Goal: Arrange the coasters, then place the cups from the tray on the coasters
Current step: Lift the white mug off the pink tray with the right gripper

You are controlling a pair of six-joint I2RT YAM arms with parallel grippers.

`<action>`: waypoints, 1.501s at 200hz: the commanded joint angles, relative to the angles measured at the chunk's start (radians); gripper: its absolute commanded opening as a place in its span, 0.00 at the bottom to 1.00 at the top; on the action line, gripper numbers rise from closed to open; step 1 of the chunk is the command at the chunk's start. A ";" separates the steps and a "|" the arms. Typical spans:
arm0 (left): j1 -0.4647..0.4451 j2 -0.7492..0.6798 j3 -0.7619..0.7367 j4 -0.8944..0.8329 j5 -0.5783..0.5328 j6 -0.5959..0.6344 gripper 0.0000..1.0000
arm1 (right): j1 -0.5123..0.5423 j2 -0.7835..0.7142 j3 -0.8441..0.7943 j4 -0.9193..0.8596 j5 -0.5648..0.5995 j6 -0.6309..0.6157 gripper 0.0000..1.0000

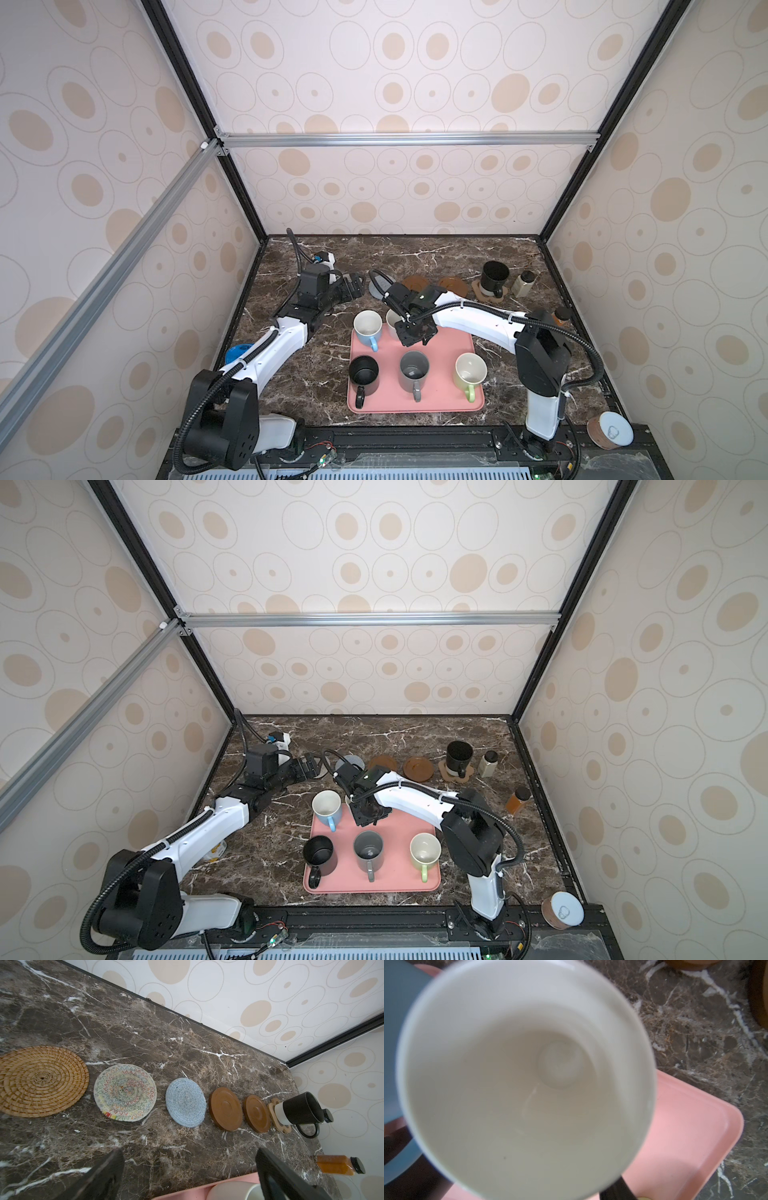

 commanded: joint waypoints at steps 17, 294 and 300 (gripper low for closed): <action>0.007 0.002 0.017 0.012 -0.008 0.013 1.00 | 0.010 0.029 -0.010 0.026 0.008 -0.010 0.30; 0.007 0.002 0.013 0.014 -0.009 0.006 1.00 | 0.008 -0.138 -0.022 -0.009 0.054 -0.014 0.09; 0.007 0.002 0.013 0.014 -0.008 0.006 1.00 | 0.005 -0.143 -0.021 -0.011 0.055 -0.016 0.09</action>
